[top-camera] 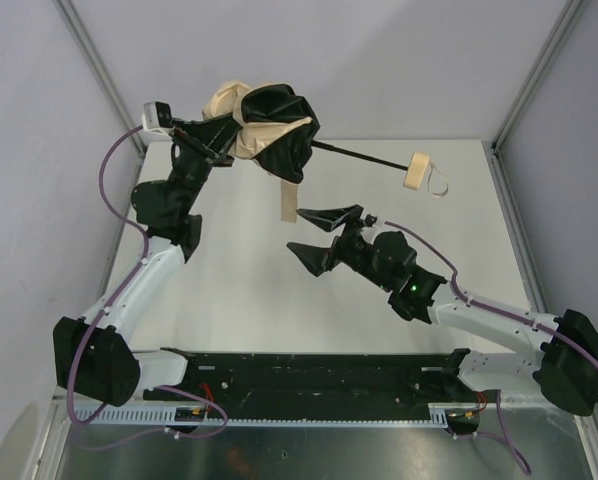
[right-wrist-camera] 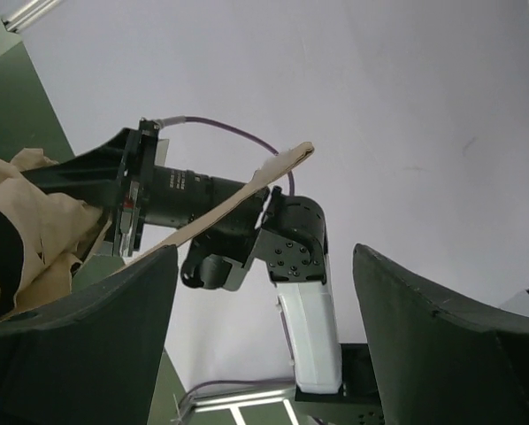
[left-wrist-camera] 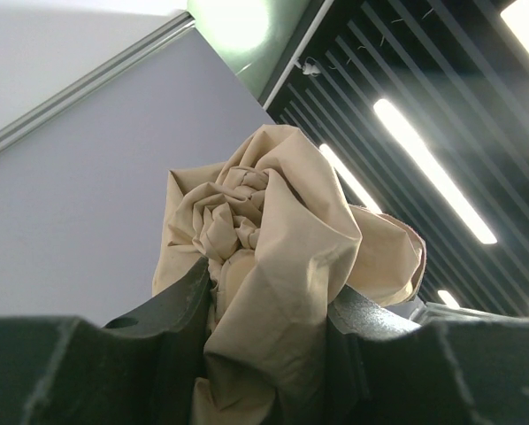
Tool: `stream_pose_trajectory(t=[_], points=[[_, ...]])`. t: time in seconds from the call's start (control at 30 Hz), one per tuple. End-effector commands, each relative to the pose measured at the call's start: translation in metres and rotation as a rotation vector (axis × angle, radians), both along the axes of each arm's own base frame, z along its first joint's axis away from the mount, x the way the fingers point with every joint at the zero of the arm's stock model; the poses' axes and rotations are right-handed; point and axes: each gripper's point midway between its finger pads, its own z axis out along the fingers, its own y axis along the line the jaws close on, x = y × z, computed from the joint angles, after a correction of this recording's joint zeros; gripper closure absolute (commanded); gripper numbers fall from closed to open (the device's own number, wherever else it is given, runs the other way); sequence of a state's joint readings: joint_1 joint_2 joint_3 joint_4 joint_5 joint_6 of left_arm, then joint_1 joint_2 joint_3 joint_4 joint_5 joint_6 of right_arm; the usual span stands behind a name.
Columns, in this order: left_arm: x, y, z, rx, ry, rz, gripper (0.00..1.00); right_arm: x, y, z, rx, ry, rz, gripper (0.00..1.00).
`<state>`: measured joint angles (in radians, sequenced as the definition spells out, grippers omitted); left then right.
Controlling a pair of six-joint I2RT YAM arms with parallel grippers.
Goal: Put away the umbrella
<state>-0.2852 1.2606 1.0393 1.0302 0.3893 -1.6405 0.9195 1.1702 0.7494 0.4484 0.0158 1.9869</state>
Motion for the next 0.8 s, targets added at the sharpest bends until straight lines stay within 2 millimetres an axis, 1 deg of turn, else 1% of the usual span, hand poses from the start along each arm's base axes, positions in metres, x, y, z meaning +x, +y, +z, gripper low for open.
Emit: stream_pose_trajectory(t=[0.0,0.1,0.17,0.23,0.33,0.4,0.5,0.57,0.67,0.77], points=[[-0.023,0.006,0.023,-0.079,-0.086,-0.039,1.0,0.009,-0.017,0.045,0.25,0.138,-0.064,0.16],[-0.022,0.006,0.022,-0.087,-0.083,-0.045,1.0,0.013,-0.021,0.047,0.264,0.144,-0.094,0.15],[-0.021,0.004,0.021,-0.091,-0.08,-0.054,1.0,0.017,-0.024,0.054,0.291,0.134,-0.114,0.15],[-0.02,0.004,0.017,-0.1,-0.07,-0.064,1.0,0.019,-0.023,0.062,0.307,0.123,-0.119,0.15],[-0.02,0.005,0.014,-0.114,-0.065,-0.072,1.0,0.018,-0.016,0.073,0.315,0.106,-0.098,0.15],[-0.02,0.005,0.014,-0.117,-0.063,-0.074,1.0,0.018,-0.01,0.077,0.32,0.102,-0.086,0.17],[-0.021,0.006,0.014,-0.123,-0.062,-0.077,1.0,0.017,-0.006,0.081,0.334,0.091,-0.075,0.24],[-0.023,0.005,0.016,-0.126,-0.064,-0.087,1.0,0.018,-0.003,0.078,0.324,0.094,-0.076,0.29],[-0.028,0.005,0.019,-0.136,-0.069,-0.106,1.0,0.018,0.002,0.067,0.282,0.103,-0.072,0.41],[-0.034,0.005,0.021,-0.144,-0.058,-0.143,1.0,0.021,0.004,0.055,0.239,0.107,-0.081,0.45]])
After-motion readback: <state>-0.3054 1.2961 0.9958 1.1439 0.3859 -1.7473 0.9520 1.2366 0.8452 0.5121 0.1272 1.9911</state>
